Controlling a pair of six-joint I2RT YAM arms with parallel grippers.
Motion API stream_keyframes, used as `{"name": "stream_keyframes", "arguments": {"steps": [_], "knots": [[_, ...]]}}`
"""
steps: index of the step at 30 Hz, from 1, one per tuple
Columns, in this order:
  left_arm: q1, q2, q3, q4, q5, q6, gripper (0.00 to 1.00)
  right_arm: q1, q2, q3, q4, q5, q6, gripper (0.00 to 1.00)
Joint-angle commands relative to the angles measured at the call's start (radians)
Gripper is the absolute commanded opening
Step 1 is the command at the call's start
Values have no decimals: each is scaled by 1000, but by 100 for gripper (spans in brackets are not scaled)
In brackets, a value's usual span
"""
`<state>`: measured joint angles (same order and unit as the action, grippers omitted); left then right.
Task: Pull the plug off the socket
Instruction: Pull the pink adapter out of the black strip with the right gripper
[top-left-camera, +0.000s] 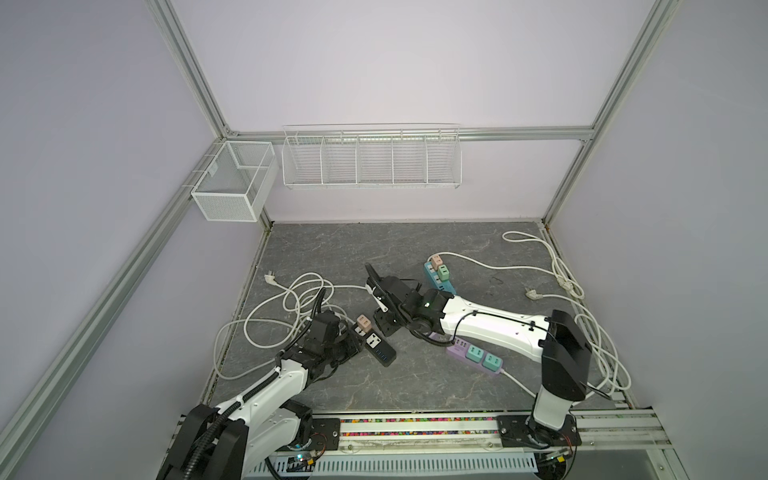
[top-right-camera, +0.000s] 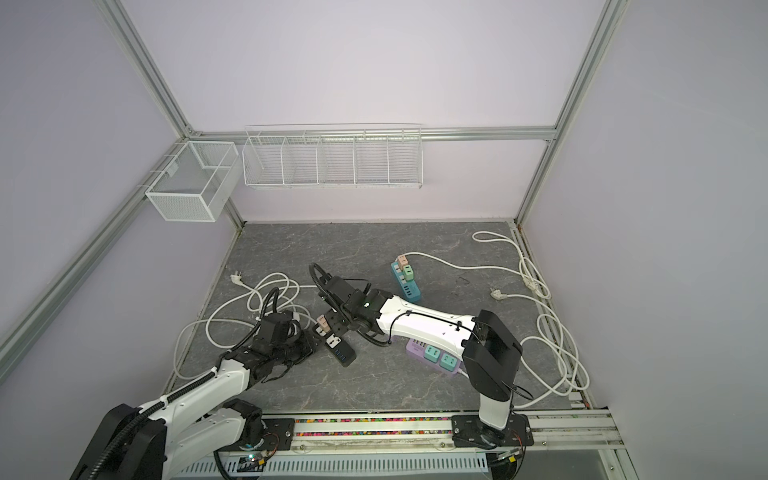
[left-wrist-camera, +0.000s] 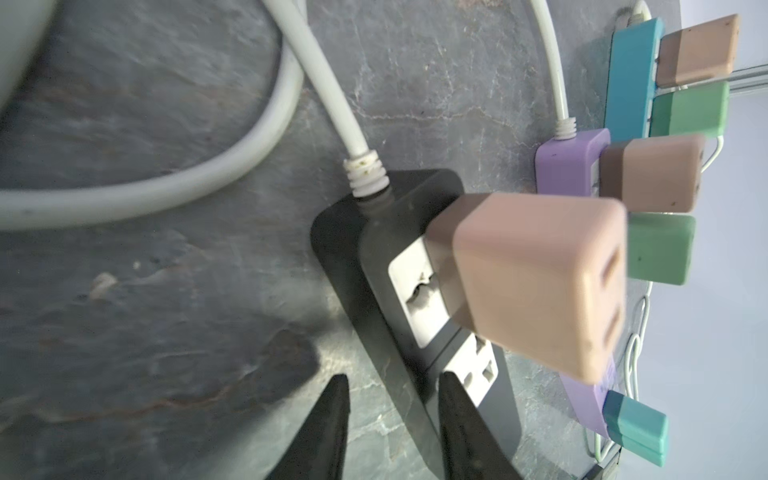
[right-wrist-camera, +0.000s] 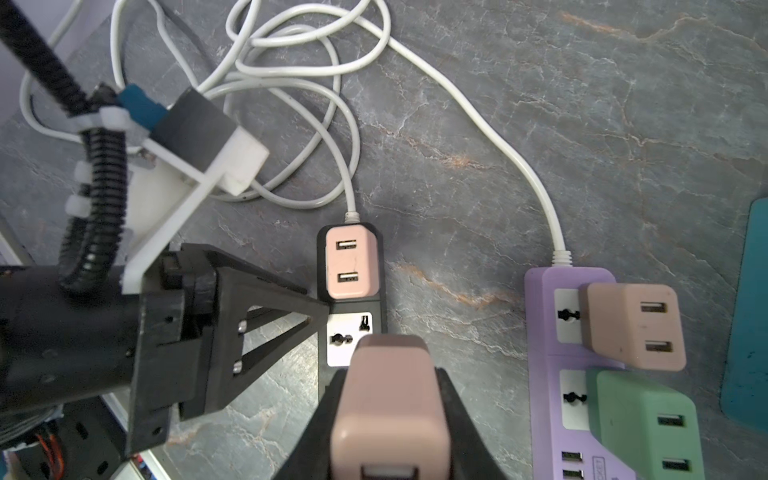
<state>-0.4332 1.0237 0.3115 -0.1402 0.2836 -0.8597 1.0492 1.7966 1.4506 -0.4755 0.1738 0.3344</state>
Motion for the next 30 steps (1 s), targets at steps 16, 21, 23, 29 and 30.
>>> {"name": "stream_keyframes", "arguments": {"steps": [16, 21, 23, 29, 30], "knots": [[-1, -171, 121, -166, -121, 61, 42, -125, 120, 11, 281, -141, 217, 14], [-1, -209, 144, -192, -156, 70, 43, -134, 184, 27, 351, -152, 255, 14], [0, -215, 153, -201, -167, 73, 43, -135, 212, 38, 370, -154, 269, 14], [-1, -229, 168, -213, -197, 81, 44, -138, 305, 91, 404, -188, 296, 14], [0, -229, 171, -218, -201, 83, 44, -140, 319, 98, 408, -194, 302, 14]]}}
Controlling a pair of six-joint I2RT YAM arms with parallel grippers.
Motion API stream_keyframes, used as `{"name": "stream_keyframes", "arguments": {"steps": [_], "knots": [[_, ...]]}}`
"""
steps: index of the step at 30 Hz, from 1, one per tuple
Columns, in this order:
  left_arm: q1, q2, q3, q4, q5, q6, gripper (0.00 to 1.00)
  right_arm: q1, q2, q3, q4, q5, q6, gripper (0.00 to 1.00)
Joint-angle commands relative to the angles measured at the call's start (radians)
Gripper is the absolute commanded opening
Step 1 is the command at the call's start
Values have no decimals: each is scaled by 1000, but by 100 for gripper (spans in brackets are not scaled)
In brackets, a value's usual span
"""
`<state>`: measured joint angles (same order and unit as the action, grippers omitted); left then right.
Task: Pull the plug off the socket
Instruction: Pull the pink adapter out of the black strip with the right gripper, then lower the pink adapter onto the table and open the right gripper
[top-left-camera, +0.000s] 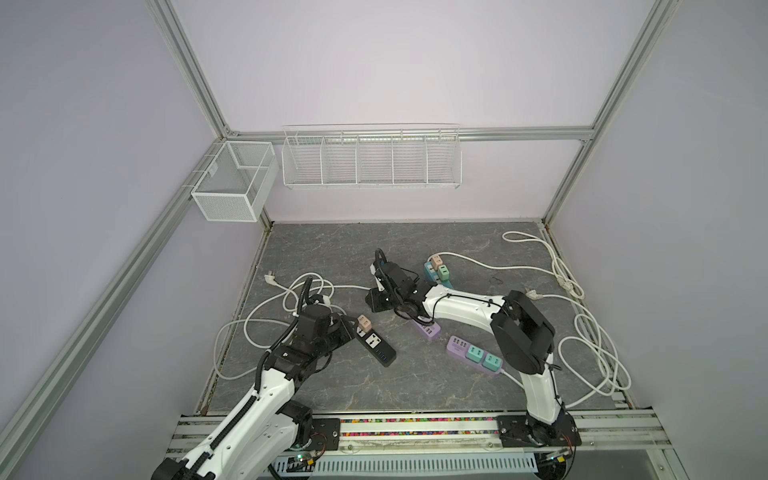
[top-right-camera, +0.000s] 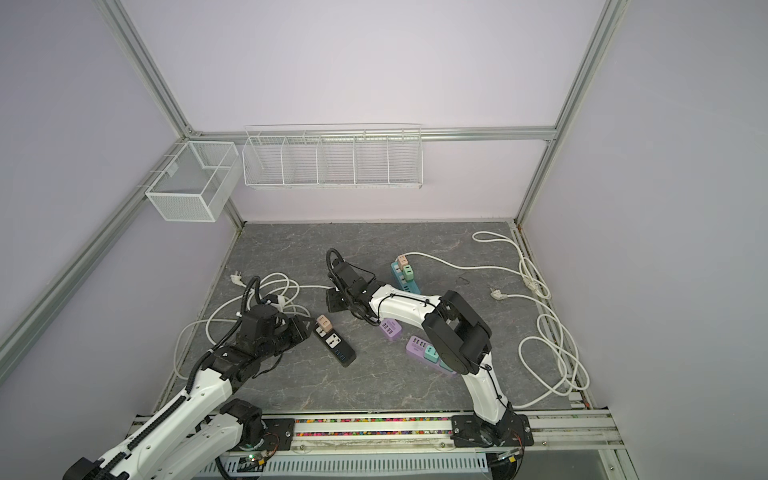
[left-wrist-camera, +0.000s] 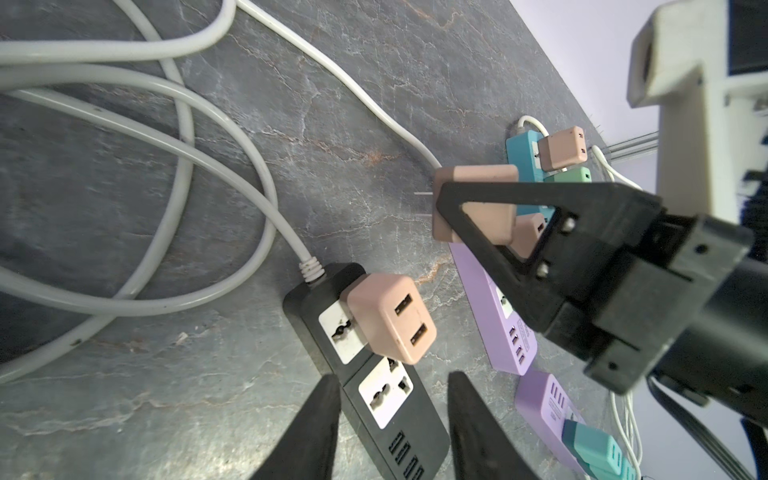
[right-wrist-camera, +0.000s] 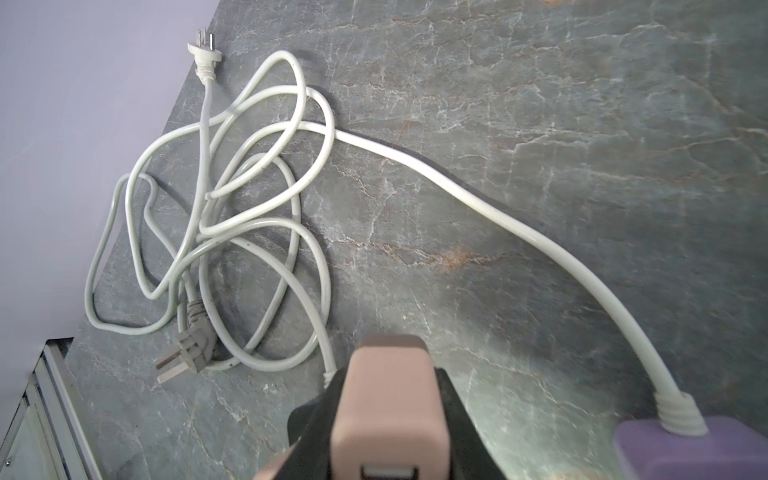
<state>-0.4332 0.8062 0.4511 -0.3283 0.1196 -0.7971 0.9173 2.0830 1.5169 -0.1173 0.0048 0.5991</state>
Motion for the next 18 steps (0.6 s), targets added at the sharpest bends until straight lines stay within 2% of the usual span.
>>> {"name": "stream_keyframes", "arguments": {"steps": [1, 18], "knots": [[-1, -11, 36, -37, -38, 21, 45, -9, 47, 42, 51, -34, 41, 14], [-1, -46, -1, -48, -50, 9, 45, -28, 200, 148, 47, -100, 42, 18]]}}
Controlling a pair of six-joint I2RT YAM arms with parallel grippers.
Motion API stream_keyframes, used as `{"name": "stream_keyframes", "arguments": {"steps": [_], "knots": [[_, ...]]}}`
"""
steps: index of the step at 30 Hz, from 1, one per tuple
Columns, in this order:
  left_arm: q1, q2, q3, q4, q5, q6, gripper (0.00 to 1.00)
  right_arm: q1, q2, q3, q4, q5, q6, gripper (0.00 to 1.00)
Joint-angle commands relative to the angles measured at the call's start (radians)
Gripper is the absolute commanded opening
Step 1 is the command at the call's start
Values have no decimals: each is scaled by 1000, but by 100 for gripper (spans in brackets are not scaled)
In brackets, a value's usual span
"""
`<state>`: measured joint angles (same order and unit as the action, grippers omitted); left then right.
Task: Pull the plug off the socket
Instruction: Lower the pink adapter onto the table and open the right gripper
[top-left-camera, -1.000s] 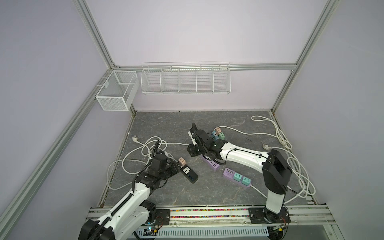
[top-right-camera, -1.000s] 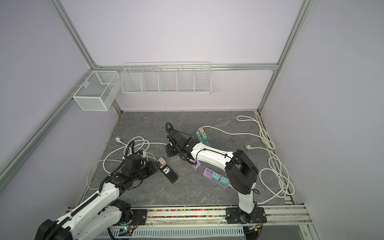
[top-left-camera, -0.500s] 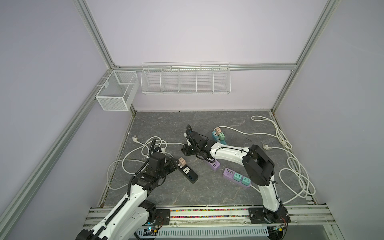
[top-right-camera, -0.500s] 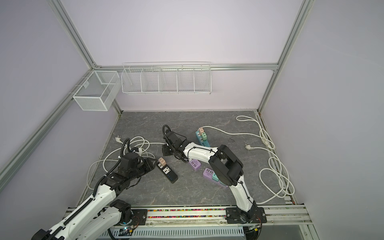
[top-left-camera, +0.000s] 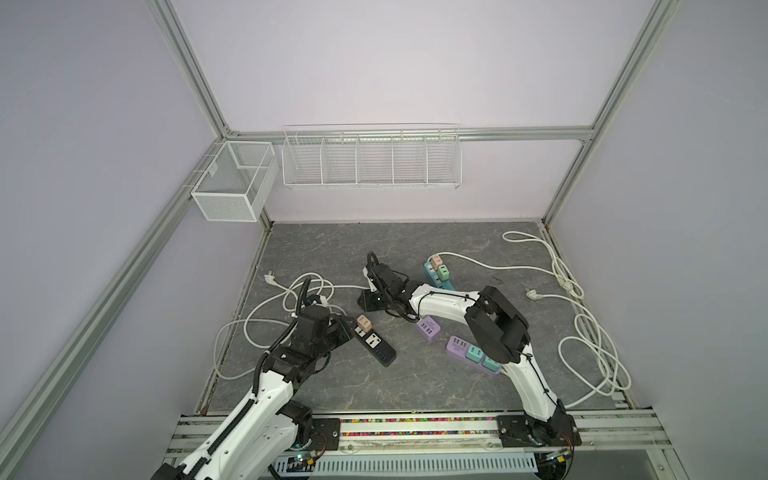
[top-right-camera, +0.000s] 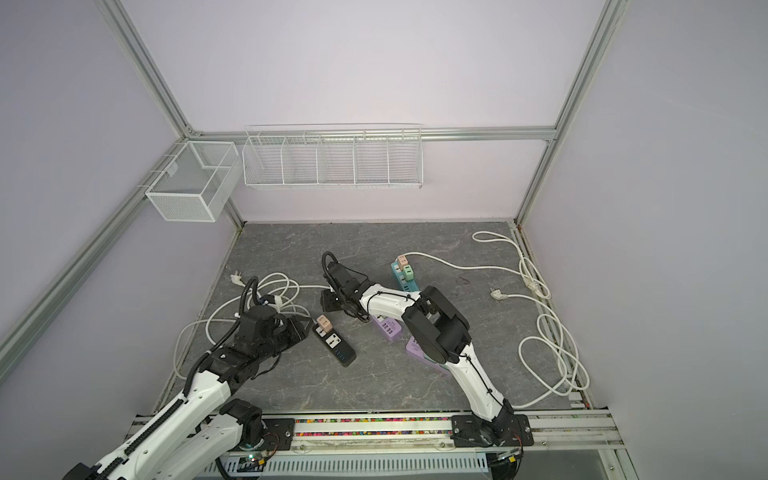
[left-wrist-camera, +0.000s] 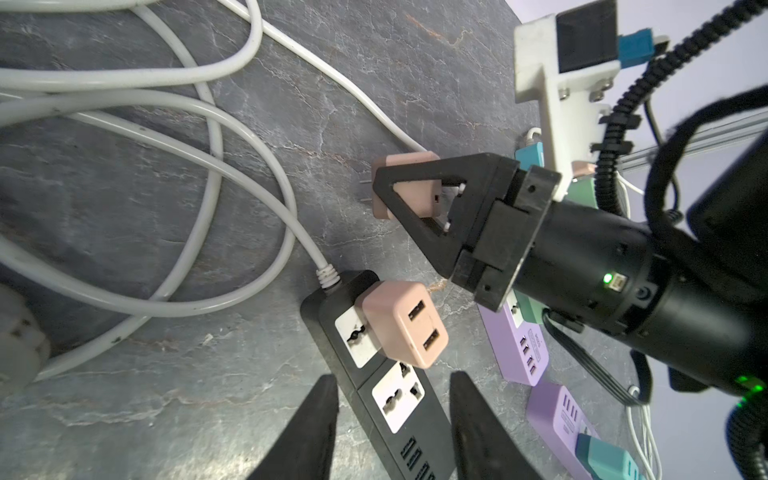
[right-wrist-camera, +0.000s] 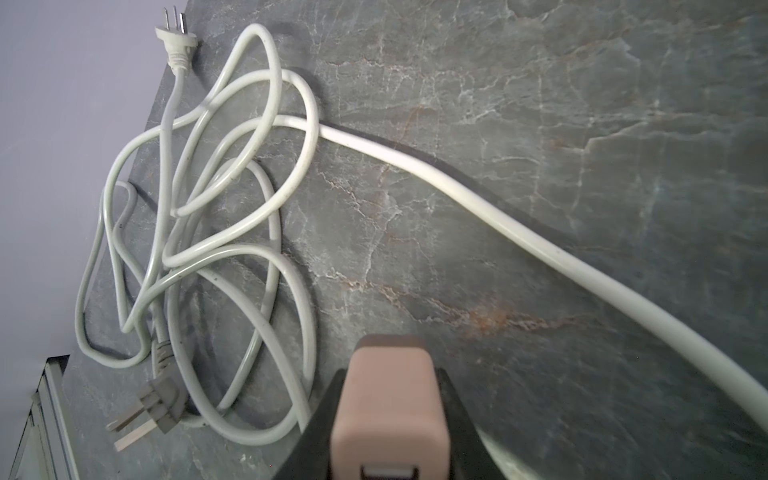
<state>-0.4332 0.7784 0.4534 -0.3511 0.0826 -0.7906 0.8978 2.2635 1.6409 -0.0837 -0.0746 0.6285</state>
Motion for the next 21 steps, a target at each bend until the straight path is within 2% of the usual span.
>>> {"name": "stream_keyframes", "arguments": {"steps": [1, 12, 21], "knots": [[0, -19, -11, -22, -13, 1, 45, -10, 23, 22, 13, -19, 11, 18], [0, -53, -21, -29, -20, -2, 46, -14, 34, 22, -27, -2, -9, 36], [0, -58, -13, -45, -23, 9, 46, -13, -52, -21, -51, 40, -49, 63]]}}
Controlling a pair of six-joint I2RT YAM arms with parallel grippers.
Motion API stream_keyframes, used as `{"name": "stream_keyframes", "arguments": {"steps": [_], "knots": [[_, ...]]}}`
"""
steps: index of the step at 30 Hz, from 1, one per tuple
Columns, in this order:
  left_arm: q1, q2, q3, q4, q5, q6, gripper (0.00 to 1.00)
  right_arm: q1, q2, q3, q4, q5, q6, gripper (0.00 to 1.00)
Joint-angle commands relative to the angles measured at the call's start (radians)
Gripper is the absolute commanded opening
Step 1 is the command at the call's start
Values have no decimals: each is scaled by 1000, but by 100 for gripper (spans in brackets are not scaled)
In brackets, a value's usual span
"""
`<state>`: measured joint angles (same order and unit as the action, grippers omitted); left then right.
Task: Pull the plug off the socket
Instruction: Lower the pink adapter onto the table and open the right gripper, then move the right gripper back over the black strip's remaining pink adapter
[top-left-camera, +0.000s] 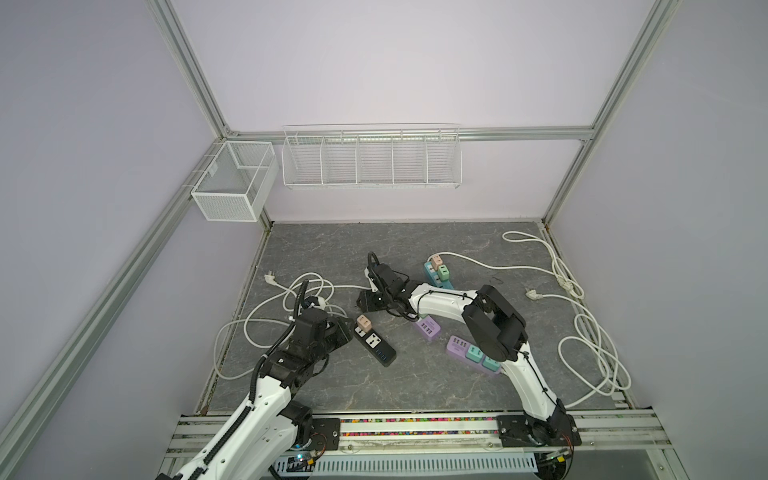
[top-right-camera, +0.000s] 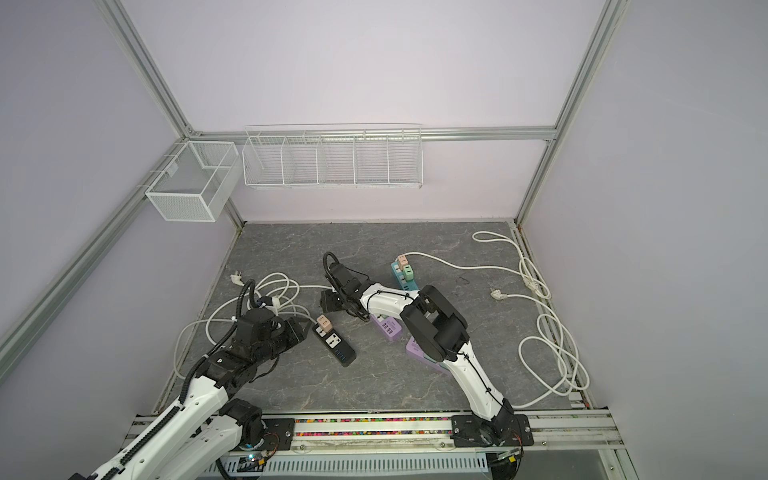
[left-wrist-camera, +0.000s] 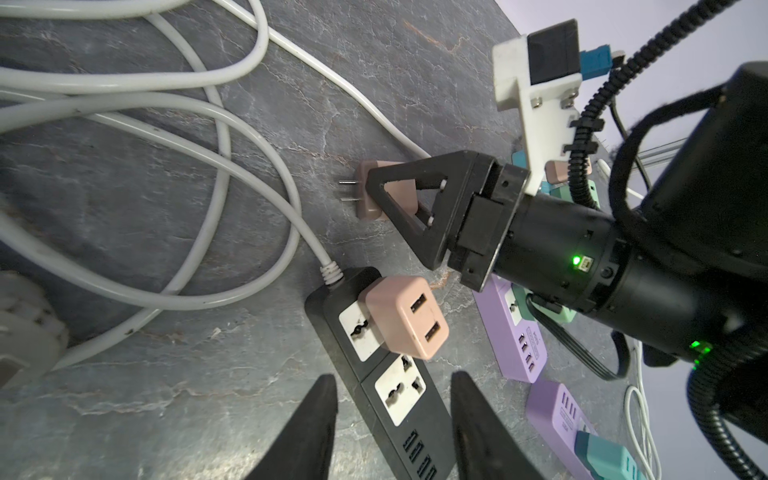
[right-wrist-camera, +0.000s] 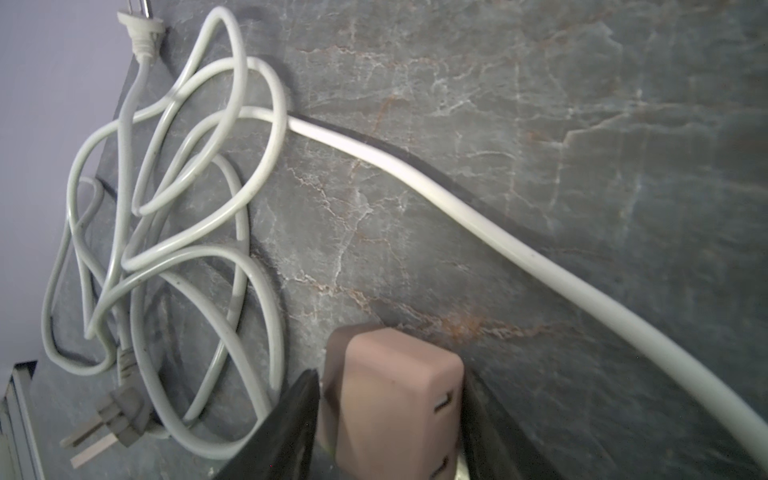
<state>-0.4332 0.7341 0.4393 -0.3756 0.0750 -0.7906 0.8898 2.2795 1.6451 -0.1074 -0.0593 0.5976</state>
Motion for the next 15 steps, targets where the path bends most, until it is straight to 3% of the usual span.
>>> {"name": "stream_keyframes", "arguments": {"steps": [1, 7, 15], "knots": [[-1, -17, 0, -22, -18, 11, 46, -5, -84, -37, -26, 32, -22, 65], [0, -40, -9, -32, -24, 7, 47, -2, -183, -87, -56, 37, -56, 76], [4, -58, -31, -26, -30, 4, 48, 41, -310, -152, -113, 63, -117, 81]]}}
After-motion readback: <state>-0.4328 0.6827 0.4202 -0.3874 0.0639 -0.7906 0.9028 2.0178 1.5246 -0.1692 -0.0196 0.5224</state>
